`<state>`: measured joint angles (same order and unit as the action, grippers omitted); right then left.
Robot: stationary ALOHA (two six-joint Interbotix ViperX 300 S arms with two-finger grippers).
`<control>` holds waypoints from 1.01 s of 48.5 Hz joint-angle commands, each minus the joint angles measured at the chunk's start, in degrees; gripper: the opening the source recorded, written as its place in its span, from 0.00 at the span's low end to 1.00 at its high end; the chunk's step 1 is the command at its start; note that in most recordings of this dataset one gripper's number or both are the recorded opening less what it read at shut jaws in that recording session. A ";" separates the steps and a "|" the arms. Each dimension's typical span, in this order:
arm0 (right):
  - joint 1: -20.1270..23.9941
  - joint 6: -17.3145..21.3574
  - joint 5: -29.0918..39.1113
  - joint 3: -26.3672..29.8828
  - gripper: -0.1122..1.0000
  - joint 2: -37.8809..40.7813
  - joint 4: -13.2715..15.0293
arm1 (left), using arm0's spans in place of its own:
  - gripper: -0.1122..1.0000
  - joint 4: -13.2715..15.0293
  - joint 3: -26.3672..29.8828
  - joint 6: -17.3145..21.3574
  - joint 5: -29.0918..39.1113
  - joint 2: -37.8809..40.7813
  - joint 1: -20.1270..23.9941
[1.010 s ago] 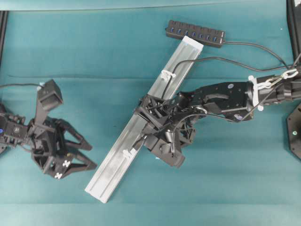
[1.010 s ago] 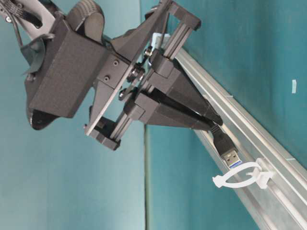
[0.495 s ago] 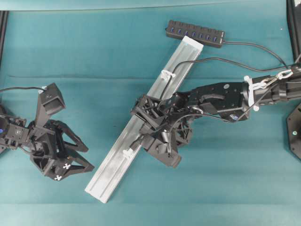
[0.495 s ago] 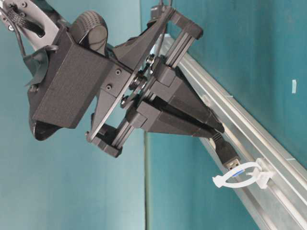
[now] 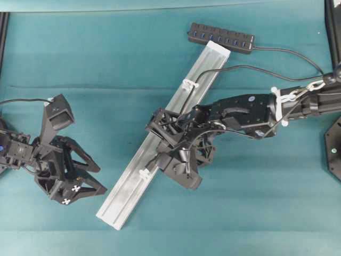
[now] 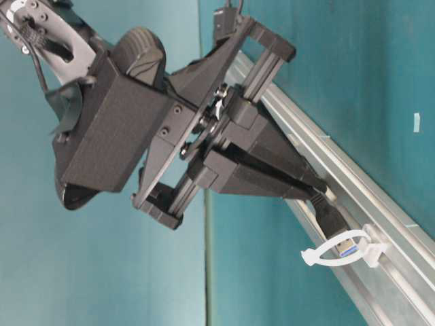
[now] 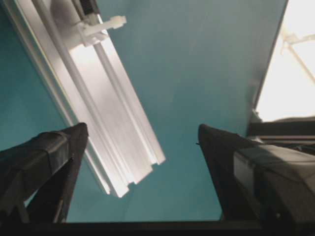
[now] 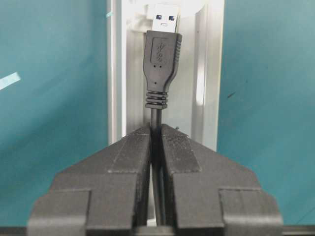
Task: Pass the USB cable through three rings with both arms.
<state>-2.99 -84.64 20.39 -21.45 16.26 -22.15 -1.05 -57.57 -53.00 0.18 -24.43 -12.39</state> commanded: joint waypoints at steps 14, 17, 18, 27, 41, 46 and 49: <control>1.23 0.70 0.53 1.32 0.16 0.53 0.09 | 0.97 -0.18 1.67 0.18 -0.18 0.53 -0.09; 1.49 0.70 0.53 1.76 0.16 0.79 0.09 | 0.97 -0.18 1.67 0.18 -0.09 0.62 -0.09; 1.58 0.79 0.53 1.93 0.16 0.79 0.09 | 0.97 -0.26 1.76 0.18 0.00 0.70 -0.09; 2.20 0.79 1.49 4.04 0.16 1.58 0.00 | 0.97 -0.18 2.20 0.18 0.00 1.49 -0.09; 3.69 0.97 3.08 5.10 0.16 2.02 -0.26 | 0.97 -0.18 2.55 0.09 0.09 2.81 -0.09; 4.22 1.85 3.43 5.36 0.16 2.20 -0.53 | 0.97 -0.18 2.72 0.09 0.09 3.25 -0.09; 4.31 2.90 3.60 5.80 0.16 2.29 -0.53 | 0.97 -0.18 2.72 0.00 0.09 3.52 -0.09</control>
<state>0.79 -83.23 23.91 -16.61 18.19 -22.41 -1.14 -55.81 -53.00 0.53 -21.01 -12.39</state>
